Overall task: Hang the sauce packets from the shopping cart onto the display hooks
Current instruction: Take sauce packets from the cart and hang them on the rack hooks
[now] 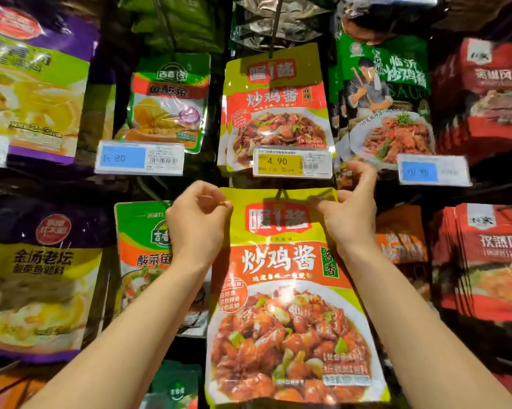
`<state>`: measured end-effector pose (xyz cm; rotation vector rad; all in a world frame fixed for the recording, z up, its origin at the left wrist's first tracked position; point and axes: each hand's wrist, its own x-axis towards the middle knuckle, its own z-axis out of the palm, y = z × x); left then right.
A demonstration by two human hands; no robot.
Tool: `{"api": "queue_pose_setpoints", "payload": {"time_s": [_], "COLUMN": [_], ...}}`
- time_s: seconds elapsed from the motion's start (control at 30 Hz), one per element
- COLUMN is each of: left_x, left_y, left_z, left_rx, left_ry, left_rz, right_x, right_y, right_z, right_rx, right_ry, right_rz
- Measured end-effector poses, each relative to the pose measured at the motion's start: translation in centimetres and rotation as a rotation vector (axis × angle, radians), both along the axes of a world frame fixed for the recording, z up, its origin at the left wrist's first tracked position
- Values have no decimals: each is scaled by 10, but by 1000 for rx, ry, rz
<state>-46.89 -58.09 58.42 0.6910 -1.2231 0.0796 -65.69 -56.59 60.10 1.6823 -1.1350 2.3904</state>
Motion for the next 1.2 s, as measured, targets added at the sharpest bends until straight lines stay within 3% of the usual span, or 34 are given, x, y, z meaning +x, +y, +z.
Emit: {"api": "queue_pose_setpoints", "payload": {"time_s": [0.1,0.2,0.3,0.37,0.43,0.6,0.83,1.03,1.2], "left_x": [1,5,8,5,-1,-11,-16,-17,-1], "left_y": [-7,-6,6,18,20,3,-8,-15,-2], "left_z": [-3,-10,-44,-77,-103,-111,-114,-120,-129], "left_rx": [7,53,-22,-58,70,192,187,198,112], "left_ry": [-60,-242,-525,-739,-839,-848,-802,-905,-863], "left_rz": [20,150,330,262,140,137,145,267,207], "right_x": [1,3,1,1,2,4,-4,-7,-12], "right_y": [0,7,16,20,17,4,3,-4,15], "right_z": [-5,-14,-41,-71,-98,-115,-114,-114,-116], "right_rx": [-19,-40,-171,-175,-70,251,284,355,275], "right_ry": [68,173,426,621,710,703,695,739,620], "right_rz": [-51,-118,-420,-533,-519,-391,-247,-255,-180]}}
